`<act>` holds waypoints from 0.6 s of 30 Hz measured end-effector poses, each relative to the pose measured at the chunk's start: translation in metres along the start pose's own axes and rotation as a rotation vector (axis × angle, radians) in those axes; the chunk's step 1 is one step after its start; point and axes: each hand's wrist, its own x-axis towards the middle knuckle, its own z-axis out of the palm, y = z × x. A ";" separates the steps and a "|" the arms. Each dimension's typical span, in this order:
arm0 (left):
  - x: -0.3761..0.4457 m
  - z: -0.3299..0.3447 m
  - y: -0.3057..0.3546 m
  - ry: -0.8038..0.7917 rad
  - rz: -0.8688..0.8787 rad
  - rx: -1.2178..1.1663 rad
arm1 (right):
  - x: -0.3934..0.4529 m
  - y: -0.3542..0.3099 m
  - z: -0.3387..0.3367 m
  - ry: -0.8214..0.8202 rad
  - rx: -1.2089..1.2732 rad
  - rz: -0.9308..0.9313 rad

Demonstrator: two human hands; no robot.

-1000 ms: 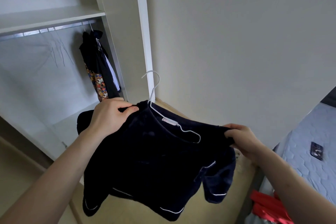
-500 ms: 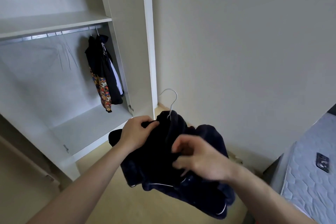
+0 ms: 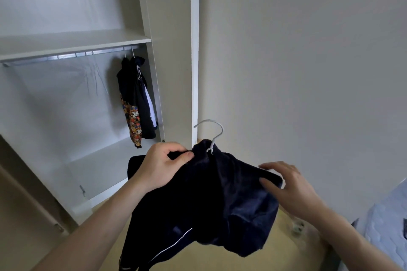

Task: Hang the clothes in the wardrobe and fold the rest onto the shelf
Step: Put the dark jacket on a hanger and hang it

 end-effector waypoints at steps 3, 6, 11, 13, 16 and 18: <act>0.013 -0.010 -0.006 0.037 -0.004 0.006 | 0.016 -0.003 0.007 -0.098 0.100 -0.037; 0.028 -0.021 -0.017 0.094 -0.039 0.023 | 0.031 -0.015 0.015 -0.167 0.250 -0.024; 0.052 -0.044 -0.040 0.124 -0.106 0.118 | 0.078 -0.047 0.028 -0.382 0.435 0.031; 0.059 -0.049 -0.048 0.095 -0.117 0.165 | 0.100 -0.059 0.035 -0.490 0.493 0.003; 0.072 -0.054 -0.058 0.136 -0.119 0.202 | 0.134 -0.069 0.052 -0.544 0.581 0.000; 0.084 -0.058 -0.063 0.177 -0.083 0.238 | 0.160 -0.071 0.066 -0.537 0.611 -0.006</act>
